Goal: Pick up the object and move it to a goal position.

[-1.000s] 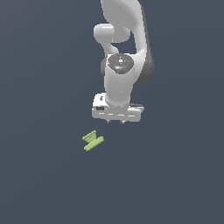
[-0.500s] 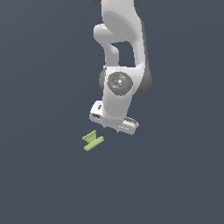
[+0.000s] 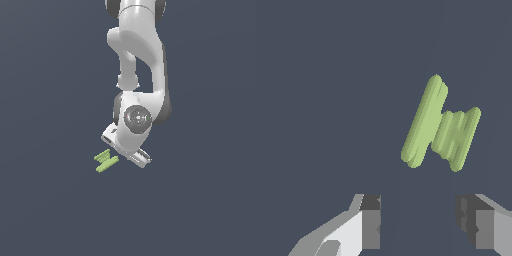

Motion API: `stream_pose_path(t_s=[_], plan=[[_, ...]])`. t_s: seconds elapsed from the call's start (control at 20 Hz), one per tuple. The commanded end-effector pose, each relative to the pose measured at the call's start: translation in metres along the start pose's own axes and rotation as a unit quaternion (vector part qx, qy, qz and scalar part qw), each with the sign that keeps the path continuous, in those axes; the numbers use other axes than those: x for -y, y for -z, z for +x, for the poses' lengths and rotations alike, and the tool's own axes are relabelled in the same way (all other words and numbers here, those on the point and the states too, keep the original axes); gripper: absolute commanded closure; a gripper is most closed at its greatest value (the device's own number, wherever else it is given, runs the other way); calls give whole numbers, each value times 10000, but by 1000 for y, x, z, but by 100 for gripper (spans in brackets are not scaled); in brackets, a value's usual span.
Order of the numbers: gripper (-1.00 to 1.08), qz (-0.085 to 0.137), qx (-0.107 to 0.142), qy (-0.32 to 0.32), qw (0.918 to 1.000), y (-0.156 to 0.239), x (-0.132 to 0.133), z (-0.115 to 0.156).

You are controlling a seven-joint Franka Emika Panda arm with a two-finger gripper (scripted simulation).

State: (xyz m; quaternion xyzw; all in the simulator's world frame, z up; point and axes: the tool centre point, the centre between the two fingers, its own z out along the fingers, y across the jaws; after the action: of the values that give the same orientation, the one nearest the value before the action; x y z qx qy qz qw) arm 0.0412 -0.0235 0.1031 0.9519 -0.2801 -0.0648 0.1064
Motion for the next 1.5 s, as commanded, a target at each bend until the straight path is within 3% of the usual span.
stream_pose_path(t_s=[0.0,0.35,0.7,1.0,1.45], plan=[[-20,-161,13,-319,9994,-9,-1,5],[-20,-588,-21,-1116,9920,-31,-3,18],[-20,-864,-97,-1611,9831,-44,-5,25],[-20,-966,-137,-1792,9790,-48,-5,27],[-20,-968,-136,-1792,9789,-61,-7,27]])
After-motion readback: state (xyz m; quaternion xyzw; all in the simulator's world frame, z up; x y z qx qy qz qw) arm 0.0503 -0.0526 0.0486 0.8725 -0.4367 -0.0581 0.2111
